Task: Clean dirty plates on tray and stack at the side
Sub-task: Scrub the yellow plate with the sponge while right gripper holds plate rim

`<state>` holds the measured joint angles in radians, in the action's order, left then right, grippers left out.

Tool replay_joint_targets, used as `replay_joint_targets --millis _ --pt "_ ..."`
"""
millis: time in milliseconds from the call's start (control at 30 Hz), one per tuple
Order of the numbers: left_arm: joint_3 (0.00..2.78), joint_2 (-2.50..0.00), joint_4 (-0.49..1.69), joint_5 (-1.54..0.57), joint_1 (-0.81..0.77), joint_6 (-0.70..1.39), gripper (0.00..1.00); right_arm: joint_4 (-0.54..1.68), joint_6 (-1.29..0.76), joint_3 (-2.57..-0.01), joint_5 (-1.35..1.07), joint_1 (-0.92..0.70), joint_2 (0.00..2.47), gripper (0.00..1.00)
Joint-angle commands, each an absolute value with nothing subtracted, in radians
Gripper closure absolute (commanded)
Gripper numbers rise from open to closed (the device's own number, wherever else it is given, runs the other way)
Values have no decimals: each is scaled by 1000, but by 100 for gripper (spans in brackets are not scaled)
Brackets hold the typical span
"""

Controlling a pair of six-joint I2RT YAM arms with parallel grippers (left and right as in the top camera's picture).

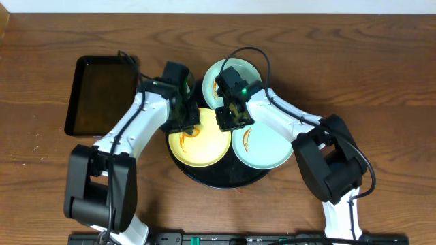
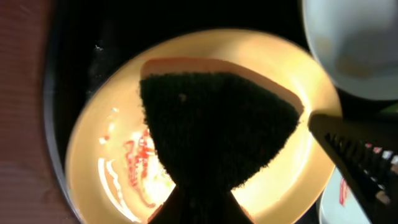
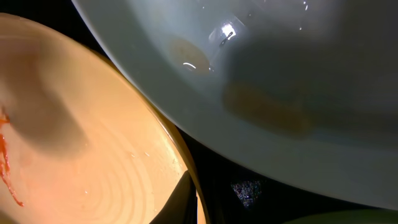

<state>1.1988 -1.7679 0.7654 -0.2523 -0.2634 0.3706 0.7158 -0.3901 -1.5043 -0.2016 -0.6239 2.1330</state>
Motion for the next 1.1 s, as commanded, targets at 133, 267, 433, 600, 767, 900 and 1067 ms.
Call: replay_joint_targets --millis 133,267,433,600,767,900,1067 --pt "1109 -1792 698 -268 -294 474 92 714 -389 -1517 -195 -622 2141 99" --pt "1104 -1792 723 -268 -294 524 92 710 -405 -1517 -191 -622 2140 99" --pt "1101 -1792 730 -216 -305 625 93 706 -415 -1517 -191 -621 2140 99" --pt "1101 -1792 698 -187 -364 631 92 703 -414 -1517 -192 -627 2140 99" --pt "1100 -1794 701 -62 -412 694 92 705 -414 -1517 -192 -626 2140 99" --pt "1100 -1794 710 -43 -411 693 92 710 -414 -1517 -191 -626 2140 99" --pt "1061 -1798 685 12 -410 693 92 710 -414 -1517 -191 -626 2140 99"
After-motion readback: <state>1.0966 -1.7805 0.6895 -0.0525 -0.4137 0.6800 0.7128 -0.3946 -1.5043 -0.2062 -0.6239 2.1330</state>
